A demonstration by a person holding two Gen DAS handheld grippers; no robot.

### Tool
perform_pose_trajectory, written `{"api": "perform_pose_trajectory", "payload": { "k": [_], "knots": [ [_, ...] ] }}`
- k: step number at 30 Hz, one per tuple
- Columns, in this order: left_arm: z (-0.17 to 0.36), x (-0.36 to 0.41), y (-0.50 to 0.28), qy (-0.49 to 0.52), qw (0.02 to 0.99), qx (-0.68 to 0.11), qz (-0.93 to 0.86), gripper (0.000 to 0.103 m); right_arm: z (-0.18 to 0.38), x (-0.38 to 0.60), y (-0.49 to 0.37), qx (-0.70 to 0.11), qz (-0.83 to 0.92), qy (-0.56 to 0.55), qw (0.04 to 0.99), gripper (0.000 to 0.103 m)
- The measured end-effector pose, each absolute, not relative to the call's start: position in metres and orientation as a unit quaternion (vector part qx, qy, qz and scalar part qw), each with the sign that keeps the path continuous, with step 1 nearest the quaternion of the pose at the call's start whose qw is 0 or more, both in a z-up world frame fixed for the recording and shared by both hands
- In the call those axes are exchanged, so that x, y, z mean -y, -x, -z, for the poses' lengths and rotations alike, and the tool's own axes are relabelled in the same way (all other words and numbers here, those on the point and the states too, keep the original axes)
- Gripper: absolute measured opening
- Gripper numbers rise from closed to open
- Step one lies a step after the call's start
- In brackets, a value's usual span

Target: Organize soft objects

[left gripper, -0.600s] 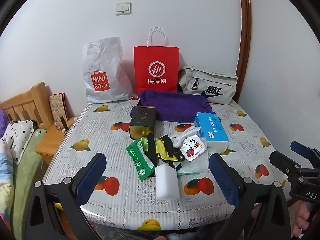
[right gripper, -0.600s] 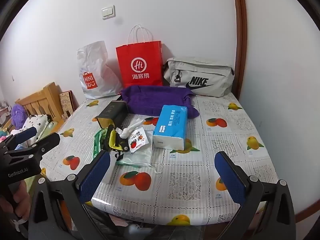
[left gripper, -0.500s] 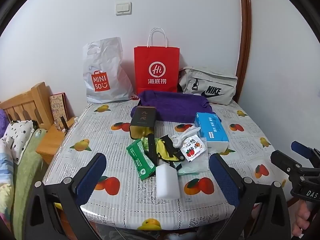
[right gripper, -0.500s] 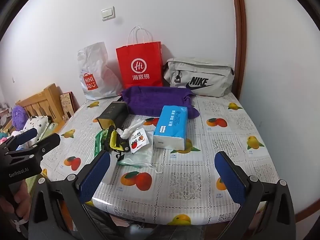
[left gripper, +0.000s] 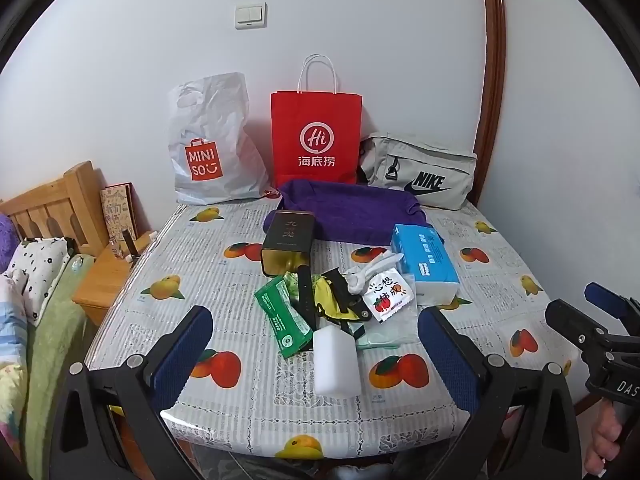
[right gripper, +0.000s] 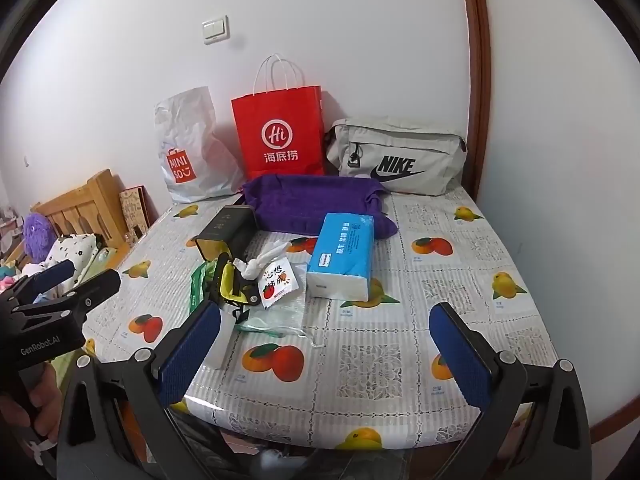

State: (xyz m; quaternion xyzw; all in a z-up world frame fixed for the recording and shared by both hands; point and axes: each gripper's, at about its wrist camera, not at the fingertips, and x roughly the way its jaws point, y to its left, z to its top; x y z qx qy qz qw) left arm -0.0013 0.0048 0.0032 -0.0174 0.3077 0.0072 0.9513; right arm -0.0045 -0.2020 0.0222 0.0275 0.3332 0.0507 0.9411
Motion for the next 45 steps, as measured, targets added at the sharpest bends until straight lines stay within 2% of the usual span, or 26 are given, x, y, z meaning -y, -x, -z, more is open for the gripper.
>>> {"api": "perform_pose_trajectory", "payload": {
  "k": [45],
  "knots": [
    [-0.0084,-0.0072,0.0041,0.014,0.953,-0.303,-0.009,0.103,-0.0216,0.197,0.0052,-0.331,-0.053,-0.023,0.942,0.103]
  ]
}}
